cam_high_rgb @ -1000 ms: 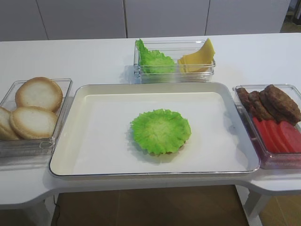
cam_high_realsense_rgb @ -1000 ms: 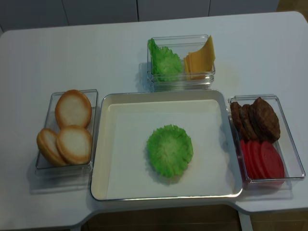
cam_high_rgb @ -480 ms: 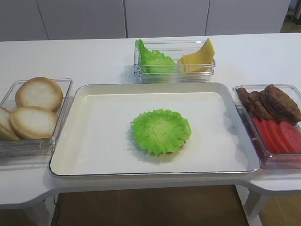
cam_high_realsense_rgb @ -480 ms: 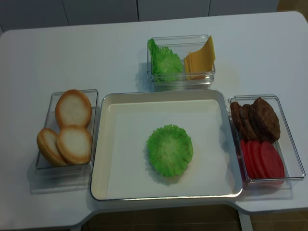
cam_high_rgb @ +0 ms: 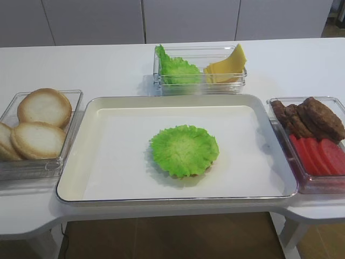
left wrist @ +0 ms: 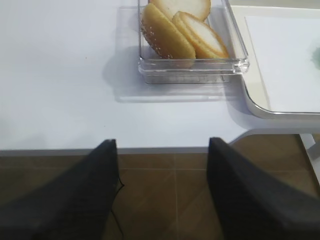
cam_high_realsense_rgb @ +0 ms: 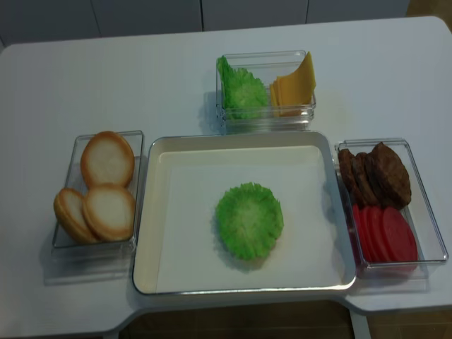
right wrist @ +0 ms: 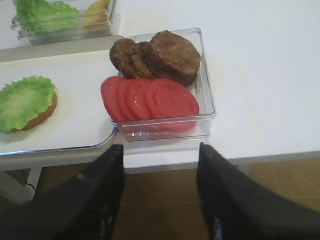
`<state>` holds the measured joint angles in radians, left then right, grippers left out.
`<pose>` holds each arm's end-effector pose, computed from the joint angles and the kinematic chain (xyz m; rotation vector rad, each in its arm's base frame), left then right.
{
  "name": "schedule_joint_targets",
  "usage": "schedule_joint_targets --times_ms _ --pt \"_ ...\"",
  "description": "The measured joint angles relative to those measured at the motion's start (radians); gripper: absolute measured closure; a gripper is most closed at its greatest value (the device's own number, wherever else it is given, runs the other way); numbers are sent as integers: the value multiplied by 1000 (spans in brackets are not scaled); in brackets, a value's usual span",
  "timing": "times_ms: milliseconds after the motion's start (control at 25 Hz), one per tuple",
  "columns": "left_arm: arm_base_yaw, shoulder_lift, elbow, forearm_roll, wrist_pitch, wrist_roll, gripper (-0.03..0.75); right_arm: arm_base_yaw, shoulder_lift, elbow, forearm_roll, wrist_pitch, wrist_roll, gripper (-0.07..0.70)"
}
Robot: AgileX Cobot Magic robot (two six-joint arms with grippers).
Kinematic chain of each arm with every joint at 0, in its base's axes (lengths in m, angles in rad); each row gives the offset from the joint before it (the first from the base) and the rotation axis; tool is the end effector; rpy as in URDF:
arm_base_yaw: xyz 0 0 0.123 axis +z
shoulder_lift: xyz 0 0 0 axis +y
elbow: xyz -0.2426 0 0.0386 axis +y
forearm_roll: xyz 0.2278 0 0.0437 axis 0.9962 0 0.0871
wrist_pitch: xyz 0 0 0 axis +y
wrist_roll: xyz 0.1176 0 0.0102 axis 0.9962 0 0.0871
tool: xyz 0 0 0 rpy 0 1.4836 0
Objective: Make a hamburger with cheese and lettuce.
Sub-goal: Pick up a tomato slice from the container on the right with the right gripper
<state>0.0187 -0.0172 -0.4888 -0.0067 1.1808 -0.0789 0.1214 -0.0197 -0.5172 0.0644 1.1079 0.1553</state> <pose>0.0331 -0.0001 0.2406 -0.1045 2.1562 -0.0429 0.0333 0.0109 0.2561 0.0287 2.0619 0.2484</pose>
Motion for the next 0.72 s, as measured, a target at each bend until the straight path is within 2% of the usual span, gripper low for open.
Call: schedule_joint_targets --times_ms 160,280,480,720 --pt "0 0 0 0 0 0 291 0 93 -84 20 54 0 274" --pt "0 0 0 0 0 0 291 0 222 -163 53 57 0 274" --pt "0 0 0 0 0 0 291 0 440 -287 171 -13 -36 274" --pt "0 0 0 0 0 0 291 0 690 -380 208 -45 -44 275"
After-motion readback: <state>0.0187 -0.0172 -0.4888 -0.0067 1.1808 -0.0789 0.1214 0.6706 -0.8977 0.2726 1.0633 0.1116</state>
